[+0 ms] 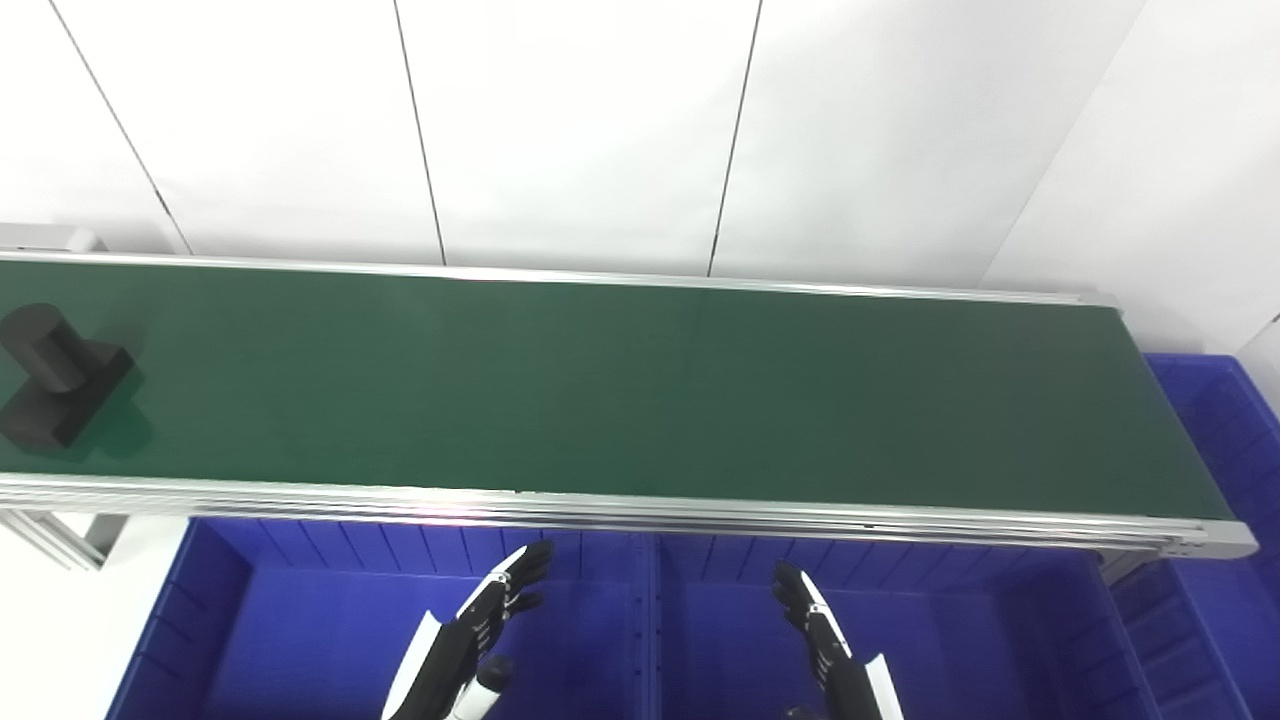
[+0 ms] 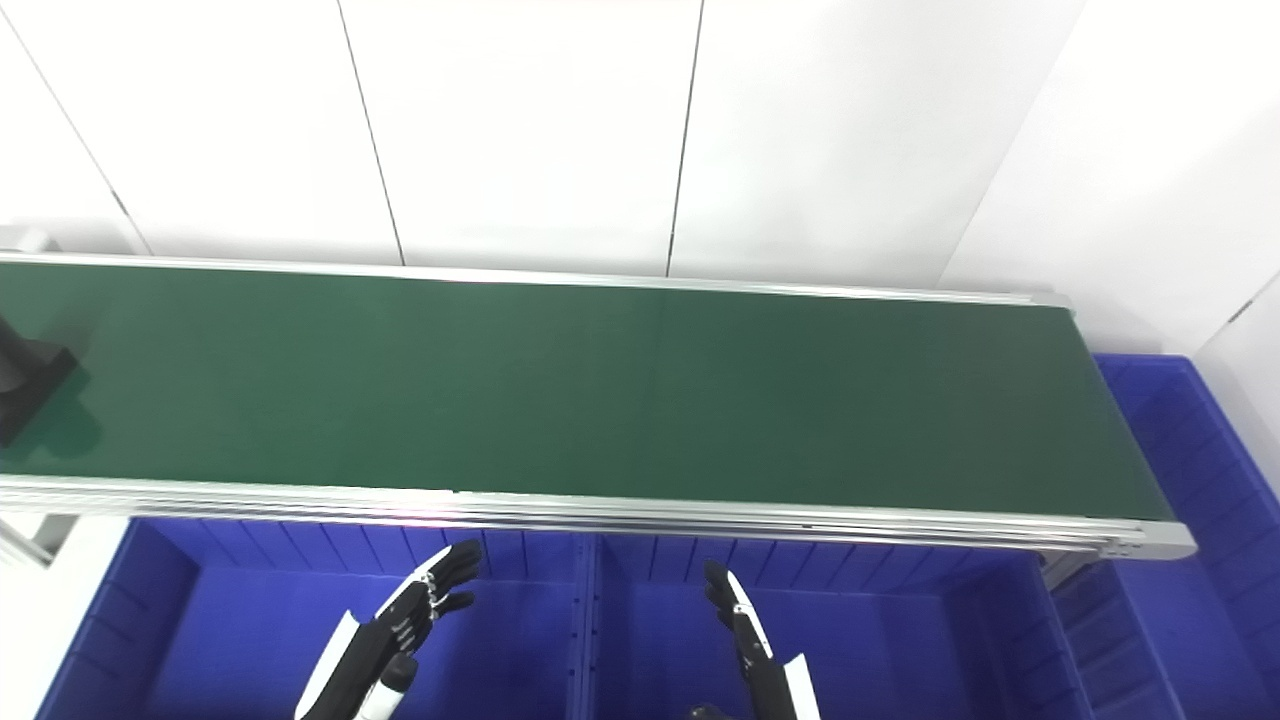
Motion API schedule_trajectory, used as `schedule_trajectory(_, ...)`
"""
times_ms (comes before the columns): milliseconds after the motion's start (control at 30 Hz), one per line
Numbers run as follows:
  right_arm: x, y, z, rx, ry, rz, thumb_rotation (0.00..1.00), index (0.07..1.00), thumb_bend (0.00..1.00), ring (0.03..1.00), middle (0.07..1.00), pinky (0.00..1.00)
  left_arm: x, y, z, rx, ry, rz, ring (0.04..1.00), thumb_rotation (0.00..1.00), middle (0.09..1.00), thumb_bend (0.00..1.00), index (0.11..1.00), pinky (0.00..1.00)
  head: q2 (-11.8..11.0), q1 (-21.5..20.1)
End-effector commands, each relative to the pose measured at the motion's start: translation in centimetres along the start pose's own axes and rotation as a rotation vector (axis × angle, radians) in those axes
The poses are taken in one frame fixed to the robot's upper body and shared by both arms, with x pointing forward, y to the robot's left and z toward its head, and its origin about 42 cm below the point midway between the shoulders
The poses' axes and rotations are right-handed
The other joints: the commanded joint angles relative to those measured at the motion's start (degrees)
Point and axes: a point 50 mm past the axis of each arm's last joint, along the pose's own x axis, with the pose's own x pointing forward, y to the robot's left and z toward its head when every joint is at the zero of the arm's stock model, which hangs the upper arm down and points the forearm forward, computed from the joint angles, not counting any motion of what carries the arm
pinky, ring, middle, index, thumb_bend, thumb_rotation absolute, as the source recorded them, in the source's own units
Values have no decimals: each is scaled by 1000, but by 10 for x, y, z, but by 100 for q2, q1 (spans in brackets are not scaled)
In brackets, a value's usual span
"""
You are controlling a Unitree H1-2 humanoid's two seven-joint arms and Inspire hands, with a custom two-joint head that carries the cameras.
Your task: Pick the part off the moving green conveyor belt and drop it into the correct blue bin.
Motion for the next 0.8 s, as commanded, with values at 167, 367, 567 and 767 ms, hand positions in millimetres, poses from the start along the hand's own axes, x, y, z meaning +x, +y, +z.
schedule_trajectory(167,4,1,7,6,-52,-21,973,932,982,923,932,923,4,6,7,15,-56,6,906,1000,916,858,895,850,43,-130)
schedule_trajectory(367,5,2,11,8,-68,-19,968,933,965,925,934,925,4,7,10,-6,-66,5,918,1000,927,831,904,865,201,-248)
schedule_trajectory(567,6,1,17,14,-87,-15,940,932,940,923,936,937,5,10,13,-49,-79,10,940,1000,947,785,932,911,527,-404)
schedule_trajectory(767,5,2,18,-1,-96,-19,977,940,960,936,945,923,5,12,16,-55,-90,9,940,1000,950,783,939,898,545,-424)
